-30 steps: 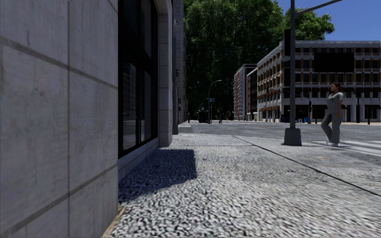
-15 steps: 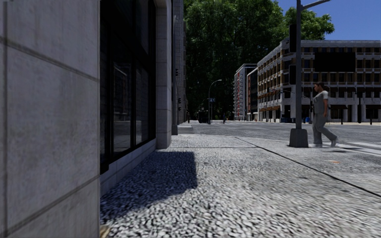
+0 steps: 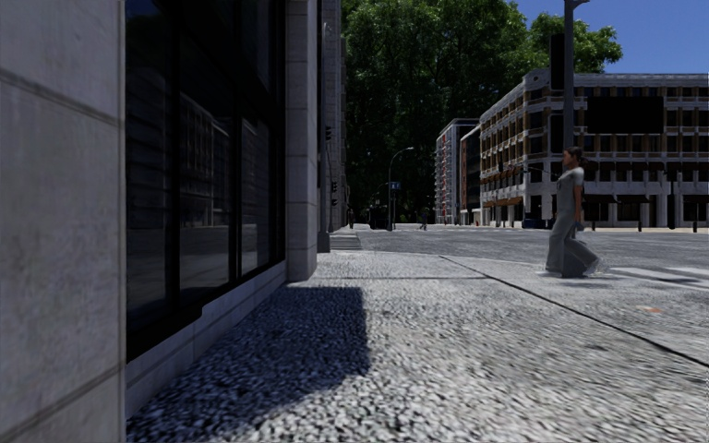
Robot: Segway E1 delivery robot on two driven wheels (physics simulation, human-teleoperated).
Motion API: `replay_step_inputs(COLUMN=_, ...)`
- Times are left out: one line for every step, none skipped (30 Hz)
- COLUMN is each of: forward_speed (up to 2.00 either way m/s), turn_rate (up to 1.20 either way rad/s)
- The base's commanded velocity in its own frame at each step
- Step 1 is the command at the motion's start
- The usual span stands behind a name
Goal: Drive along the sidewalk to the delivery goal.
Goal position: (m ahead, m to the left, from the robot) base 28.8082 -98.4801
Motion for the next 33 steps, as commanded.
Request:
replay_step_inputs(forward_speed=1.07, turn_rate=-0.21)
replay_step_inputs(forward_speed=1.08, turn_rate=-0.22)
replay_step_inputs(forward_speed=1.08, turn_rate=-0.26)
replay_step_inputs(forward_speed=1.08, turn_rate=-0.32)
replay_step_inputs(forward_speed=1.08, turn_rate=-0.36)
replay_step_inputs(forward_speed=1.07, turn_rate=-0.37)
replay_step_inputs(forward_speed=1.06, turn_rate=-0.37)
replay_step_inputs(forward_speed=1.06, turn_rate=-0.37)
replay_step_inputs(forward_speed=1.06, turn_rate=-0.37)
replay_step_inputs(forward_speed=1.06, turn_rate=-0.37)
replay_step_inputs(forward_speed=1.06, turn_rate=-0.40)
replay_step_inputs(forward_speed=1.06, turn_rate=-0.40)
replay_step_inputs(forward_speed=1.06, turn_rate=-0.40)
replay_step_inputs(forward_speed=1.06, turn_rate=-0.40)
replay_step_inputs(forward_speed=1.06, turn_rate=-0.40)
replay_step_inputs(forward_speed=1.08, turn_rate=-0.40)
replay_step_inputs(forward_speed=1.08, turn_rate=-0.40)
replay_step_inputs(forward_speed=1.09, turn_rate=-0.40)
replay_step_inputs(forward_speed=1.11, turn_rate=-0.40)
replay_step_inputs(forward_speed=1.15, turn_rate=-0.40)
replay_step_inputs(forward_speed=1.18, turn_rate=-0.40)
replay_step_inputs(forward_speed=1.22, turn_rate=-0.40)
replay_step_inputs(forward_speed=1.25, turn_rate=-0.40)
replay_step_inputs(forward_speed=1.27, turn_rate=-0.40)
replay_step_inputs(forward_speed=1.30, turn_rate=-0.40)
replay_step_inputs(forward_speed=1.30, turn_rate=-0.40)
replay_step_inputs(forward_speed=1.48, turn_rate=-0.40)
replay_step_inputs(forward_speed=1.88, turn_rate=-0.40)
replay_step_inputs(forward_speed=1.88, turn_rate=-0.40)
replay_step_inputs(forward_speed=1.93, turn_rate=-0.40)
replay_step_inputs(forward_speed=1.93, turn_rate=-0.40)
replay_step_inputs(forward_speed=1.94, turn_rate=-0.41)
replay_step_inputs(forward_speed=1.94, turn_rate=-0.41)
